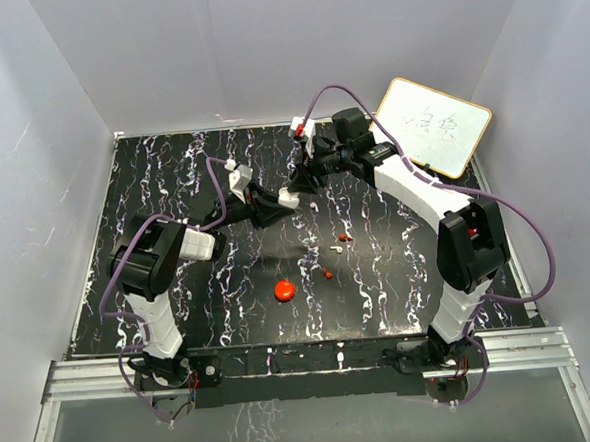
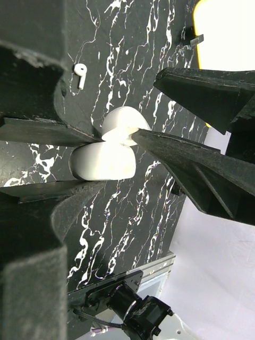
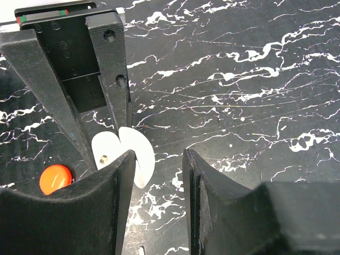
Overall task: Insert the wireless bluetooth earbuds into the charging case
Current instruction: Adjust the charging case.
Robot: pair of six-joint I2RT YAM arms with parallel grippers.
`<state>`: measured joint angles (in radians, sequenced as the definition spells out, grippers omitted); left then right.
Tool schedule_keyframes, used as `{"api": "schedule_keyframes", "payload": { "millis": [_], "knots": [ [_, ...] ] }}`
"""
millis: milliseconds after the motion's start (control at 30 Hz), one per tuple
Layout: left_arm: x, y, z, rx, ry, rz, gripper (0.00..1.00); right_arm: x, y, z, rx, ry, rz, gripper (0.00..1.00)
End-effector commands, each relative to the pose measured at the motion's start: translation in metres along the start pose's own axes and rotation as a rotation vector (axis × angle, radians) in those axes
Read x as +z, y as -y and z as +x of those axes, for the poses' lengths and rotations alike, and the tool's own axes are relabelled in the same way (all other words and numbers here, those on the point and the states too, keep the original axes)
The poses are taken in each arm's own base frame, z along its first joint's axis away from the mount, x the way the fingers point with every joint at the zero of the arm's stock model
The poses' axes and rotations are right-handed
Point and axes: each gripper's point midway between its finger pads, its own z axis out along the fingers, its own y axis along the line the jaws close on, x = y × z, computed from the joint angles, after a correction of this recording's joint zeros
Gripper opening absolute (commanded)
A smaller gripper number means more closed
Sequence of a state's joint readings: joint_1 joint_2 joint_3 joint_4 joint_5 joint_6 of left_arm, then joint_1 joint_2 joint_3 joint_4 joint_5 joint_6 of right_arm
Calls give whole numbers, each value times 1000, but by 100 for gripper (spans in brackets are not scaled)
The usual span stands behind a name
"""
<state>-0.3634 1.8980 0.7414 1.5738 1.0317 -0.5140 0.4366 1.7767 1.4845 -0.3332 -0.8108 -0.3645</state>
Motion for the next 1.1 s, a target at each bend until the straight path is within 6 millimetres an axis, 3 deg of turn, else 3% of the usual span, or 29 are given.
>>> {"api": "schedule_keyframes", "payload": {
  "millis": [0,300,433,767,1033,1067],
  "knots": [
    [6,40,-52,311,105,132,0,0,19,-30,-69,66,55,38],
    [4,37,-49,400,123,87,0,0,26,-34,-54,83,87,40],
    [2,31,-44,466,130,44,0,-3,27,-46,-63,116,98,40],
    [-5,-8,-41,452,175,-166,0,-33,25,-83,-63,236,178,45],
    [-16,-43,-49,401,242,-372,0,-55,52,-76,108,276,412,47],
    [-18,-46,-49,399,245,-393,0,-62,60,-74,154,293,484,56]
  ]
}}
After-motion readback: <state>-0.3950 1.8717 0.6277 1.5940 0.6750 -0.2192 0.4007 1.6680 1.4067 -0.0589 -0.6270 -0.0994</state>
